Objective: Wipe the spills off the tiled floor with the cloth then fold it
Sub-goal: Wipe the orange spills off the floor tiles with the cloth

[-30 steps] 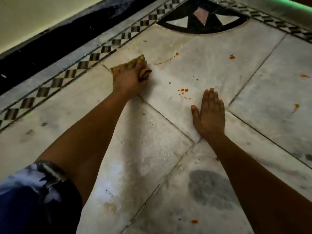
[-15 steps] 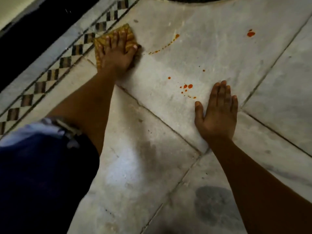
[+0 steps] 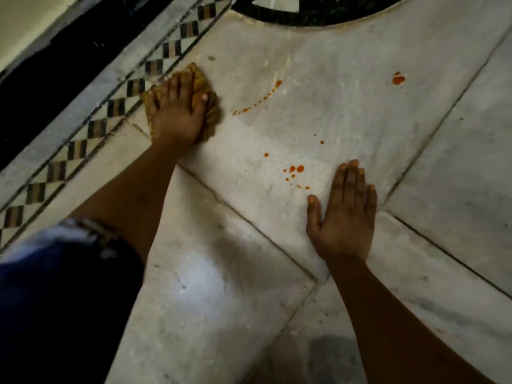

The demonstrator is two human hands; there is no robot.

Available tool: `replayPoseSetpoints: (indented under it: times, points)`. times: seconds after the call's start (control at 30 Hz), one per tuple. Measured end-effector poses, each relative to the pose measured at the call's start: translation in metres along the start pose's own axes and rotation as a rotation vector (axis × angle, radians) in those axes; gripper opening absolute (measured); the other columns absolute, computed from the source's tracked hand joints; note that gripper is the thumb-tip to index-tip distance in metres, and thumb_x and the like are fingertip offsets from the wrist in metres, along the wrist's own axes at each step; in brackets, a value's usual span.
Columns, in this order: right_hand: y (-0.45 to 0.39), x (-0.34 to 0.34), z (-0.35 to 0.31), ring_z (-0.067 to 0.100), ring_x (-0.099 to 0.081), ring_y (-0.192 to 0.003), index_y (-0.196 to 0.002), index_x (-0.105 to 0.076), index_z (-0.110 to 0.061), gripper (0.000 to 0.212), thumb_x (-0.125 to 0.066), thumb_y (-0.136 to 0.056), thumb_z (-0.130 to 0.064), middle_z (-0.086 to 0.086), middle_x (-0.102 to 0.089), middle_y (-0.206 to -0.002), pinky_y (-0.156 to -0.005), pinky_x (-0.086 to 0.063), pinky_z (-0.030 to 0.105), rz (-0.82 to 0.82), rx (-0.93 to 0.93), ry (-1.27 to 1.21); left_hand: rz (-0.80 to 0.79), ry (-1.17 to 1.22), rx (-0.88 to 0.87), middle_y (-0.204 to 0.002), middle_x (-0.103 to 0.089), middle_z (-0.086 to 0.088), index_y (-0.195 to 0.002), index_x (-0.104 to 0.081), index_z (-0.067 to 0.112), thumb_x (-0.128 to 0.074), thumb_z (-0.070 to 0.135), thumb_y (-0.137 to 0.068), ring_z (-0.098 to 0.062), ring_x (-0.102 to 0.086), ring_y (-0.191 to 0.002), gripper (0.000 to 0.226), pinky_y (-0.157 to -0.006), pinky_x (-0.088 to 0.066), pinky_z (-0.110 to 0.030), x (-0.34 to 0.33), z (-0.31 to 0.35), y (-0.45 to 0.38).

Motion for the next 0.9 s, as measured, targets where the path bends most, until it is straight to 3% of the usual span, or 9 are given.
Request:
replayPoseSetpoints:
  times: [0.1,0.27,0.37,0.57,0.77,0.9]
  points:
    - [-0.001,0.000,-0.001,0.029,-0.023,-0.141,-0.146,-0.023,-0.001,0.071,-0.030,-0.091,-0.045,0.018,-0.023,-0.153,-0.116,-0.011,0.042,0.027,0.005,-0.004,-0.060,0.030,0.094,-0.159,0.001,-0.004,-0.150,-0.002,0.024,-0.017,0.056,-0.096,-0.022,0.003,-0.146,0.064,-0.116,0.007,-0.047,-0.003,0.014,-0.037]
    - [0.000,0.001,-0.002,0.029,-0.024,-0.141,-0.146,-0.025,-0.001,0.071,-0.030,-0.091,-0.046,0.018,-0.024,-0.153,-0.115,-0.011,0.042,0.022,-0.006,-0.008,-0.088,0.014,-0.236,-0.159,-0.002,-0.003,-0.150,-0.003,0.028,-0.014,0.073,-0.081,-0.023,0.001,-0.146,0.083,-0.116,0.005,-0.046,-0.007,0.041,0.032]
    - [0.000,0.003,-0.001,0.029,-0.024,-0.141,-0.146,-0.025,-0.001,0.071,-0.030,-0.091,-0.045,0.017,-0.024,-0.153,-0.116,-0.011,0.042,0.011,-0.008,0.004,-0.037,-0.004,-0.258,-0.159,-0.007,0.000,-0.149,-0.007,0.032,-0.016,0.068,-0.084,-0.022,-0.004,-0.146,0.076,-0.116,0.001,-0.047,-0.008,0.043,0.051]
    - [-0.001,0.002,-0.002,0.028,-0.023,-0.142,-0.146,-0.025,-0.001,0.072,-0.030,-0.091,-0.047,0.017,-0.024,-0.153,-0.115,-0.013,0.043,0.004,-0.006,0.000,-0.055,0.003,-0.144,-0.159,-0.005,-0.003,-0.150,-0.006,0.029,-0.020,0.059,-0.093,-0.022,0.000,-0.146,0.065,-0.117,0.003,-0.048,-0.008,0.060,-0.031]
    - [-0.001,0.002,-0.002,0.028,-0.022,-0.142,-0.146,-0.025,-0.001,0.071,-0.031,-0.091,-0.046,0.016,-0.023,-0.153,-0.116,-0.011,0.041,-0.006,-0.017,-0.003,-0.034,0.014,-0.387,-0.158,-0.013,-0.003,-0.149,-0.014,0.027,-0.008,0.049,-0.093,-0.021,-0.005,-0.146,0.061,-0.116,0.002,-0.045,-0.010,0.071,0.027]
    - [0.000,0.001,-0.002,0.026,-0.020,-0.142,-0.147,-0.023,-0.003,0.072,-0.031,-0.091,-0.047,0.015,-0.021,-0.154,-0.117,-0.011,0.041,-0.021,-0.025,-0.002,-0.058,0.007,-0.365,-0.158,-0.009,-0.003,-0.149,-0.012,0.028,-0.011,0.045,-0.095,-0.022,-0.003,-0.146,0.056,-0.116,0.003,-0.045,-0.009,0.076,0.002]
Point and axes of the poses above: each hand's wrist, its own y-axis away from the middle knuckle, its own x-axis out of the back of the hand, z = x × y, the point moved 6 cm from there along -y, towards the middle knuckle
